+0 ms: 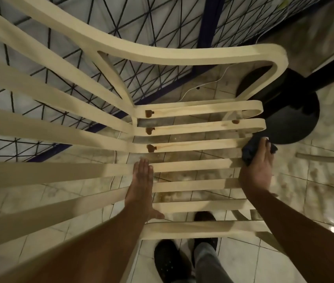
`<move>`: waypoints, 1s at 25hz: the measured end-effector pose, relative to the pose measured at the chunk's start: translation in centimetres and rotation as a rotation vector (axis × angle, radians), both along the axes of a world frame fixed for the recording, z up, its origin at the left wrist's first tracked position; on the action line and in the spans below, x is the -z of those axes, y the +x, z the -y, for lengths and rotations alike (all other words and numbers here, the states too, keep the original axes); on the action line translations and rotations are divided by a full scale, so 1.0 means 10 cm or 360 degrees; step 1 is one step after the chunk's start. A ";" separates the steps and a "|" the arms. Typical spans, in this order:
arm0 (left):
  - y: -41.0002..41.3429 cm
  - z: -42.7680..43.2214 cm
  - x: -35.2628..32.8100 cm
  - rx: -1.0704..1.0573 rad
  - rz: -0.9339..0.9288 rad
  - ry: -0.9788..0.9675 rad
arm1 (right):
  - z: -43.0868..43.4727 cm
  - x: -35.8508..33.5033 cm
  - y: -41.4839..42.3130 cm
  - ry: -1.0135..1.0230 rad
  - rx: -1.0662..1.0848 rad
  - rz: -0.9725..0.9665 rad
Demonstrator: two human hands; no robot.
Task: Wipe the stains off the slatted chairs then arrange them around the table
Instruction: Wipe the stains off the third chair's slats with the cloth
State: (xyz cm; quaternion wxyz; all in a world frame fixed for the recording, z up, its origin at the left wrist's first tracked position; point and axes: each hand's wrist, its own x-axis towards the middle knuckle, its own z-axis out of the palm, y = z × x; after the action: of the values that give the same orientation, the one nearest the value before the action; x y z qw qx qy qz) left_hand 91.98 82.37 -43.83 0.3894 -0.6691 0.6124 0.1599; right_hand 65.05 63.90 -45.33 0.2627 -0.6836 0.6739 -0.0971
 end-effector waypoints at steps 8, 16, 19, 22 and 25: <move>0.02 0.01 0.00 0.0018 -0.0089 0.0004 | -0.51 0.22 0.68 -0.0146 -0.0944 0.0053; -0.02 0.01 -0.06 0.0008 -0.0070 0.0007 | -0.56 0.04 1.49 0.0012 -0.1334 -0.0211; -0.05 -0.05 -0.08 -0.0022 -0.0088 -0.0030 | -0.41 0.03 1.16 -0.0014 -0.1235 -0.0256; -0.07 -0.10 -0.06 -0.0045 -0.0116 -0.0047 | -0.36 0.06 0.75 -0.0025 -0.0868 -0.0229; -0.07 -0.12 -0.04 -0.0048 -0.0112 -0.0062 | -0.47 0.10 0.75 -0.0031 -0.0761 -0.0230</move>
State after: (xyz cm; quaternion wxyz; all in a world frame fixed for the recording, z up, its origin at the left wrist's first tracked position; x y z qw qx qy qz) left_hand 91.30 83.56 -43.47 0.3521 -0.6796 0.6186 0.1773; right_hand 72.59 68.60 -46.36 0.2229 -0.8312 0.5092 0.0104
